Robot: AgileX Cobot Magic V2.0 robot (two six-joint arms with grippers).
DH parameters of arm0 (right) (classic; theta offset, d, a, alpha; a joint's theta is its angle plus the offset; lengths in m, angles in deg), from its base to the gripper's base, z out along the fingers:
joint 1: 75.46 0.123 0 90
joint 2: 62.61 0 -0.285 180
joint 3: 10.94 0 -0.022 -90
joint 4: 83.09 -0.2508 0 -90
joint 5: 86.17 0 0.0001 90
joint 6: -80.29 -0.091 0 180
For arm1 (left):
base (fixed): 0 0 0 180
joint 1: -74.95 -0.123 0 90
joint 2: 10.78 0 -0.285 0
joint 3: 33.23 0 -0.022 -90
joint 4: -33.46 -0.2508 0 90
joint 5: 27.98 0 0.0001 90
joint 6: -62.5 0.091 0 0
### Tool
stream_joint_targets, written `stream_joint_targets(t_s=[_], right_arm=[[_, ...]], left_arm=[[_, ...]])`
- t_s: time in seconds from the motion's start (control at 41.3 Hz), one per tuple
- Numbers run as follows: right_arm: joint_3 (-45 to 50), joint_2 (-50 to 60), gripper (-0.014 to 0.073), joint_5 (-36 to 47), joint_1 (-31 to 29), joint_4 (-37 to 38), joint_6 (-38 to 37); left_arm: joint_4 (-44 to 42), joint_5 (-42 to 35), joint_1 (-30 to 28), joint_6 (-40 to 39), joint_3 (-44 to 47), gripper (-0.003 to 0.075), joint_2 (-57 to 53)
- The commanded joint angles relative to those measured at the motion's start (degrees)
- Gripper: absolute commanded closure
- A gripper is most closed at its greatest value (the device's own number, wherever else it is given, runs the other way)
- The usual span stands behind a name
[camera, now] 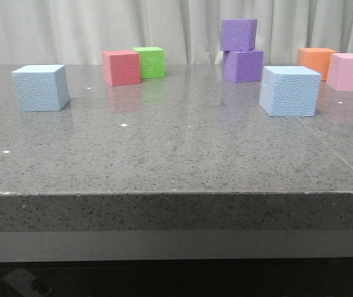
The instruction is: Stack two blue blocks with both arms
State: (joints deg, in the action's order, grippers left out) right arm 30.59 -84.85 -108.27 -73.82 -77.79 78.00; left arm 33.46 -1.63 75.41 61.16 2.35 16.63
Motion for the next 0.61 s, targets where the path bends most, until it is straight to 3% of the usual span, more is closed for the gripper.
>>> stream_joint_targets(t_s=[0.0, 0.17, 0.581], right_arm=[[-3.88, -5.34, 0.0659, -1.51, -0.20, 1.01, 0.42], [-3.78, -11.02, 0.0659, -6.98, -0.20, 0.90, 0.42], [-1.74, -19.73, 0.0657, -9.06, -0.20, 0.42, 0.42]], left_arm=[[0.54, 0.40, 0.30, 0.06, -2.95, 0.0741, 4.87], [0.54, 5.41, 0.30, 0.06, -2.68, 0.0741, 10.28], [0.54, 5.68, 0.30, 0.06, -2.24, 0.0740, 18.06]])
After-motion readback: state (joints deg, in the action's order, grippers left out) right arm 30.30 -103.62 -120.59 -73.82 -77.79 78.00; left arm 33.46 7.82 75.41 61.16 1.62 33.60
